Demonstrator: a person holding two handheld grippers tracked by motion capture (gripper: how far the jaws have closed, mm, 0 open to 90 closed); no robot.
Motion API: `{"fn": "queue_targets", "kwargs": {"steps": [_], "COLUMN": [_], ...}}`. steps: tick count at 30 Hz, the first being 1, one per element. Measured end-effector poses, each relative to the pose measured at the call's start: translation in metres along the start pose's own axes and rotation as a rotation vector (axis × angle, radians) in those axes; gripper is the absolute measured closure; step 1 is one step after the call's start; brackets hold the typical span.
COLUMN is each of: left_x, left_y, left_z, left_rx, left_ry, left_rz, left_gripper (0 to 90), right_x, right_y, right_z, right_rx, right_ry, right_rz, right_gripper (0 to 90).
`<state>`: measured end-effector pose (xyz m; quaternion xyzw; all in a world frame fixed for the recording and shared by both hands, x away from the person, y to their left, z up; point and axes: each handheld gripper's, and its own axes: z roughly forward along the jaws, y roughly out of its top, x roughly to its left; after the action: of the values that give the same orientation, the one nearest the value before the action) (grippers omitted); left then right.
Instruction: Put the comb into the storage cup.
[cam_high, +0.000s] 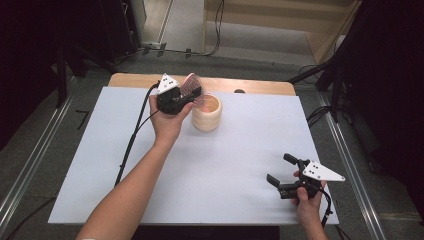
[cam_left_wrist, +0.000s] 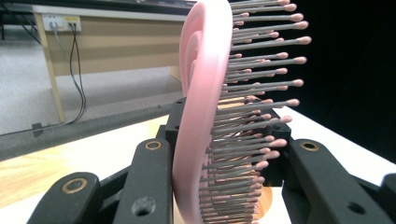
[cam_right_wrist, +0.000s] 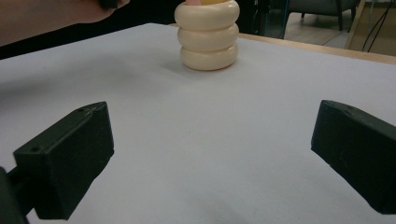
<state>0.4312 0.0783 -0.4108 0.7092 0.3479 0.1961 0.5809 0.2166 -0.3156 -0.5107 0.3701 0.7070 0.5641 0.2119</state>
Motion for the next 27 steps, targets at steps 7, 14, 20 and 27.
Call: {"fn": "queue_targets", "kwargs": {"steps": [7, 14, 20, 27], "left_x": [0.003, 0.006, 0.016, 0.016], "left_y": [-0.007, -0.005, -0.006, -0.003], "left_z": [0.003, 0.0, -0.005, -0.019], "left_rx": [0.011, 0.048, 0.083, 0.063], "left_ry": [-0.003, 0.013, 0.031, 0.009], "left_rz": [-0.033, -0.026, -0.074, -0.047], "left_gripper": [64.4, 61.0, 41.1, 24.7], "right_x": [-0.001, -0.002, -0.002, -0.002], "right_y": [0.001, 0.001, 0.0, 0.0], "right_z": [-0.002, -0.002, -0.002, -0.001], "right_rx": [-0.004, -0.005, -0.004, -0.004], "right_ry": [-0.01, -0.012, -0.015, -0.016], "right_rz": [0.003, 0.002, 0.002, 0.001], "right_gripper": [0.0, 0.0, 0.0, 0.0]}}
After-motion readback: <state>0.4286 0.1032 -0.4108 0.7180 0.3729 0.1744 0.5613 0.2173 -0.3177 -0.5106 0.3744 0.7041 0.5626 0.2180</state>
